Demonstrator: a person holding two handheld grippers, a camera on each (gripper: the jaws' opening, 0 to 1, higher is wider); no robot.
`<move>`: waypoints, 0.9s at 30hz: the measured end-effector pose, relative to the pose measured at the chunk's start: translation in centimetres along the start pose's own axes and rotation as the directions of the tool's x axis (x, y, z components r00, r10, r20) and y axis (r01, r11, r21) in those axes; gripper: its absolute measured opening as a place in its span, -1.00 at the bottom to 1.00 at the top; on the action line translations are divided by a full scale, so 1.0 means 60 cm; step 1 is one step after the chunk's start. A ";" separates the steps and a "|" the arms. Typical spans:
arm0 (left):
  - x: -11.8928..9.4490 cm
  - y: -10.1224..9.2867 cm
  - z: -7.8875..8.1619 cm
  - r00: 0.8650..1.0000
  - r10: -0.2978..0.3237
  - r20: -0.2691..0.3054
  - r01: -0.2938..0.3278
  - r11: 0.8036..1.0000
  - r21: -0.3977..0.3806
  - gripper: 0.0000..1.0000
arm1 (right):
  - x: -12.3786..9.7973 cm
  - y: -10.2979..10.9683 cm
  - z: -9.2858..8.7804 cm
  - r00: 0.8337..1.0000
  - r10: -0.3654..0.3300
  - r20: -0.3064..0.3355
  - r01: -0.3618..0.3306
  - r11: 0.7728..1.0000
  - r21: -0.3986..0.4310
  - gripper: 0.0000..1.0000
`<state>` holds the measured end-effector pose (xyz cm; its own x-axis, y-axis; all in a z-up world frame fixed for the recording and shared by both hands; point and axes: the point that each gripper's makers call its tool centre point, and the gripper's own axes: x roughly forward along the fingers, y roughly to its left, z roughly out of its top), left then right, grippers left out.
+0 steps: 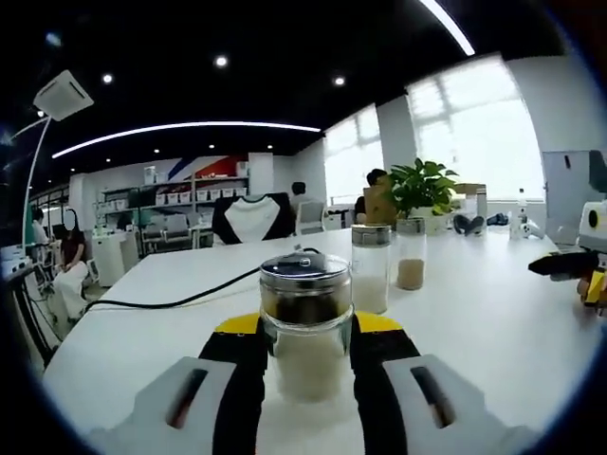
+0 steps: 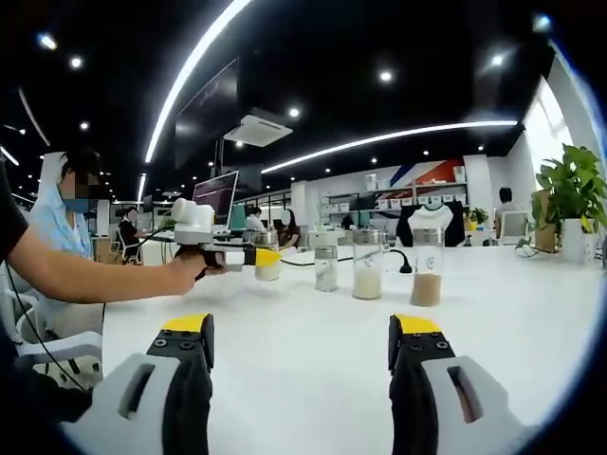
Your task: Rotate the seasoning bottle until the label or dispensing opening points toward the visible target arrow and the bottle remains upright within the marked orientation range
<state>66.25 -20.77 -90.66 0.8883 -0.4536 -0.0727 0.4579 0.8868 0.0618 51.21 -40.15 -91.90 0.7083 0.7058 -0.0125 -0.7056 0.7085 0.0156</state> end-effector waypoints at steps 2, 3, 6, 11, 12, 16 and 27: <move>-0.003 -0.013 0.000 1.000 -0.020 -0.004 0.020 1.000 0.001 -0.29 | 0.000 0.003 0.001 1.000 0.004 0.005 -0.004 1.000 0.000 0.45; -0.006 -0.020 0.001 1.000 -0.030 -0.004 0.030 1.000 -0.005 -0.29 | 0.001 0.004 0.002 1.000 0.007 0.006 -0.007 1.000 0.002 0.43; -0.009 -0.032 0.001 0.999 -0.049 -0.009 0.049 0.999 -0.008 -0.29 | 0.002 0.012 0.005 1.000 0.020 0.016 -0.020 1.000 0.000 0.36; -0.018 -0.052 -0.002 0.997 -0.082 -0.011 0.082 0.996 -0.030 -0.29 | 0.003 0.020 0.009 0.999 0.032 0.024 -0.032 0.999 -0.008 0.30; -0.020 -0.058 -0.002 0.996 -0.092 -0.011 0.091 0.995 -0.035 -0.29 | 0.003 0.022 0.010 0.999 0.035 0.026 -0.034 0.999 -0.012 0.28; -0.026 -0.072 -0.004 0.993 -0.114 -0.016 0.114 0.993 -0.027 -0.29 | 0.003 0.025 0.012 0.999 0.038 0.030 -0.038 0.999 -0.019 0.14; -0.052 -0.113 -0.005 0.983 -0.184 0.005 0.185 0.982 -0.041 -0.29 | 0.003 0.037 0.031 0.995 0.048 0.085 -0.043 0.997 -0.056 0.11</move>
<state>60.37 -25.38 -91.17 0.7887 -0.6098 -0.0777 0.6121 0.7908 0.0066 49.81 -38.43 -90.03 0.6729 0.7361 0.0735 -0.7355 0.6763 -0.0404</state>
